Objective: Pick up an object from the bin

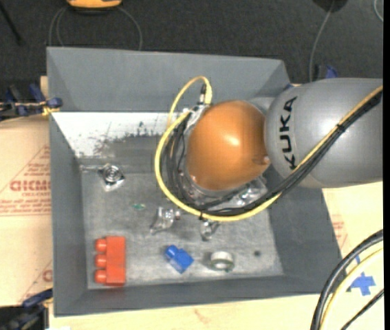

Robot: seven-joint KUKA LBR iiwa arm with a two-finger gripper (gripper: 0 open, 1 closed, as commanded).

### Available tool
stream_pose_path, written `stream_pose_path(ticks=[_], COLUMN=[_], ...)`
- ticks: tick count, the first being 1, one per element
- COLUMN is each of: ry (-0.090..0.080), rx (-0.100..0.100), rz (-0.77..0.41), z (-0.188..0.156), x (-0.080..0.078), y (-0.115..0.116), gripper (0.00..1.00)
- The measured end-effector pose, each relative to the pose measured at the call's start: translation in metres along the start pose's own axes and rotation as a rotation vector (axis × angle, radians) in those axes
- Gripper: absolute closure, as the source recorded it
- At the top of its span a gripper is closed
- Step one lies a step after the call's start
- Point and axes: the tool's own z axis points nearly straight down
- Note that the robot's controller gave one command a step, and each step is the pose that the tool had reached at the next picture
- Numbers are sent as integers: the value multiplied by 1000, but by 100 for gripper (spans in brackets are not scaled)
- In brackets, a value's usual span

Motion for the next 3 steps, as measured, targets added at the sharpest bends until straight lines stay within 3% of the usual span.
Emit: stream_pose_path(ticks=[1,2,3], ry=[4,5,4], rx=[-3,0,2], rz=[-216,-794,-789], z=[27,52,50], x=[-8,-15,-17], y=[23,43,42], gripper=[0,0,100])
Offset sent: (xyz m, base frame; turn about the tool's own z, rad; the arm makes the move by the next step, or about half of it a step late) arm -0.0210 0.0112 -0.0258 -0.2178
